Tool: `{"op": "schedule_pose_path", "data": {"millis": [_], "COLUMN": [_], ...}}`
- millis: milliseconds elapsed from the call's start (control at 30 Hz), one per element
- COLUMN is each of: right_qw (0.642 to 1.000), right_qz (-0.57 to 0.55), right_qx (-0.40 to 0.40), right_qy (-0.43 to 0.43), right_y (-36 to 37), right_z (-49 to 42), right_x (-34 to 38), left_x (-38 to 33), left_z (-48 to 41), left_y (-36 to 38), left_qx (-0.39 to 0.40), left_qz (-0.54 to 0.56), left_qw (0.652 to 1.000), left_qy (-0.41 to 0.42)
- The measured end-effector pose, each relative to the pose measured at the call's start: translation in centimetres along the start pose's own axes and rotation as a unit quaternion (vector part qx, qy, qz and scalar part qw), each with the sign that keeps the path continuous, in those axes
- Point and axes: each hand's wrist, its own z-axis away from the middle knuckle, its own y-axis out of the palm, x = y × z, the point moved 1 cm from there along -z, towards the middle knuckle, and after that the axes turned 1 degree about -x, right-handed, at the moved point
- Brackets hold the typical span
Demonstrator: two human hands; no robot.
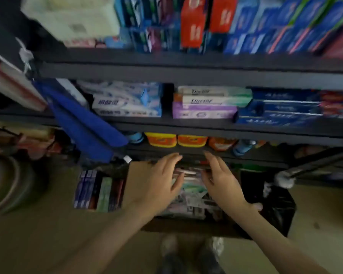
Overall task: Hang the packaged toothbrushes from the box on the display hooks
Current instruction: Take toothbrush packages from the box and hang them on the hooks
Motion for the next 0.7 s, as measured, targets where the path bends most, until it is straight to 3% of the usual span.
{"op": "schedule_pose_path", "data": {"millis": [67,167,300,400,567,700], "right_qw": [0.995,0.974,0.944,0.929,0.913,0.940], "right_qz": [0.014,0.021,0.050,0.101,0.117,0.102], "right_qx": [0.082,0.181,0.258,0.290,0.360,0.308], "right_qy": [0.055,0.131,0.198,0.204,0.153,0.103], "right_y": [5.7,13.1,21.7,27.3,35.8,38.2], "right_z": [1.2,2.6,3.7,3.3,1.8,0.7], "right_x": [-2.0,-6.1,-13.8,-19.5,-26.3,-27.4], "left_x": [3.2,8.6,14.0,17.1,20.1,21.2], "left_z": [3.7,8.2,11.9,13.5,15.2,16.5], "left_y": [3.3,9.1,16.6,21.6,27.4,29.5], "left_qx": [0.081,0.215,0.291,0.329,0.345,0.384], "left_qz": [-0.006,-0.049,-0.057,-0.062,-0.048,-0.032], "left_qw": [0.995,0.961,0.923,0.901,0.902,0.882], "left_qy": [-0.056,-0.168,-0.246,-0.275,-0.257,-0.271]}}
